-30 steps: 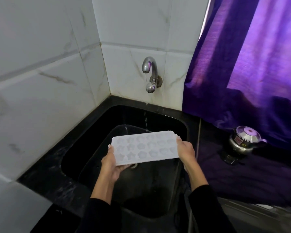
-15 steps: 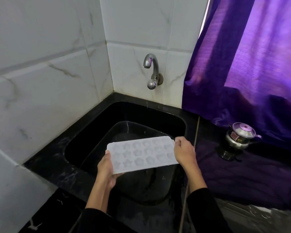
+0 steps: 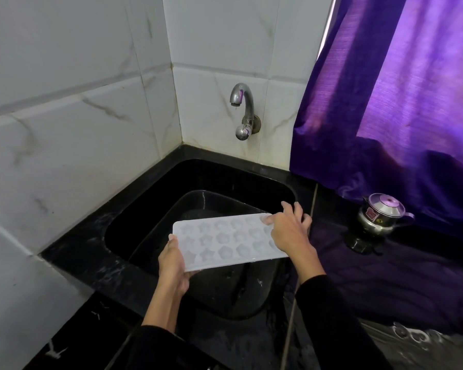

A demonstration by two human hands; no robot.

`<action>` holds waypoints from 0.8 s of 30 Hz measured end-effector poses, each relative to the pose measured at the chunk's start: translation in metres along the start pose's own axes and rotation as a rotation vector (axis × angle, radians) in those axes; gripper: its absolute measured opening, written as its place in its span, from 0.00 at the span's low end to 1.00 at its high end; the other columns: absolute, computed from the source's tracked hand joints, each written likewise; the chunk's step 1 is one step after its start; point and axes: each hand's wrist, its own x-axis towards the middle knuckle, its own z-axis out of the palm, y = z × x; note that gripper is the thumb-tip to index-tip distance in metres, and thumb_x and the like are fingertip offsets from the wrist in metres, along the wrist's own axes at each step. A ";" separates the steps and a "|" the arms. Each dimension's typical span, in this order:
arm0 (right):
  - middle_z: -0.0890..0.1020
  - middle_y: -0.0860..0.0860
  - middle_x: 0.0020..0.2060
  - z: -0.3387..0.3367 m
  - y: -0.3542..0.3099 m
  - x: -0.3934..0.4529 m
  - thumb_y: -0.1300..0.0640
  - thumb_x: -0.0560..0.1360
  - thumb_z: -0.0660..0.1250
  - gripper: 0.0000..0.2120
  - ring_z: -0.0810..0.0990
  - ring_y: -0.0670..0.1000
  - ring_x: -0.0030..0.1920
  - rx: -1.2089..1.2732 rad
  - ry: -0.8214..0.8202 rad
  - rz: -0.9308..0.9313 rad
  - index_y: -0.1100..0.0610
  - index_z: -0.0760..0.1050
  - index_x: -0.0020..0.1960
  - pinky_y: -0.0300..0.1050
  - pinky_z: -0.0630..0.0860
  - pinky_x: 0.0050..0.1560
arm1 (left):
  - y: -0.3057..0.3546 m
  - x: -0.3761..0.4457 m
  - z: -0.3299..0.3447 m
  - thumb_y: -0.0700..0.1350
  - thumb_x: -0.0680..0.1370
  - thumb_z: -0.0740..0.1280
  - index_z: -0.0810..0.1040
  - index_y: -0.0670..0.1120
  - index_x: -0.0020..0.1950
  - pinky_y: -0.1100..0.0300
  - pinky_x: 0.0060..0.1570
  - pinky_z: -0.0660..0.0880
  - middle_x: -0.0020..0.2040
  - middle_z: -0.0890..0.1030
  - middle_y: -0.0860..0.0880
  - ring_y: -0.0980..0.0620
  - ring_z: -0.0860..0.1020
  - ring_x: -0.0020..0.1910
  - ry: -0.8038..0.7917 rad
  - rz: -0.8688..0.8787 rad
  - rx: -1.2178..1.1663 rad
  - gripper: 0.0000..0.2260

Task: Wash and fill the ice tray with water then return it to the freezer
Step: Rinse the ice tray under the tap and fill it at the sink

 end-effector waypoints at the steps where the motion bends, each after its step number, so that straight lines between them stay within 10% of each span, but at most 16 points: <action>1: 0.52 0.58 0.77 0.000 0.001 0.000 0.70 0.74 0.63 0.26 0.41 0.62 0.77 -0.006 0.007 0.003 0.45 0.76 0.65 0.62 0.43 0.74 | 0.000 0.000 0.000 0.55 0.83 0.52 0.73 0.46 0.60 0.46 0.43 0.78 0.49 0.81 0.44 0.43 0.81 0.47 0.003 0.002 -0.001 0.17; 24: 0.55 0.57 0.75 0.008 0.004 0.007 0.73 0.70 0.66 0.23 0.40 0.64 0.77 -0.083 0.061 0.059 0.48 0.79 0.54 0.69 0.40 0.73 | -0.005 -0.003 0.009 0.55 0.83 0.51 0.73 0.47 0.60 0.49 0.40 0.78 0.51 0.81 0.44 0.43 0.81 0.48 0.011 0.033 0.029 0.17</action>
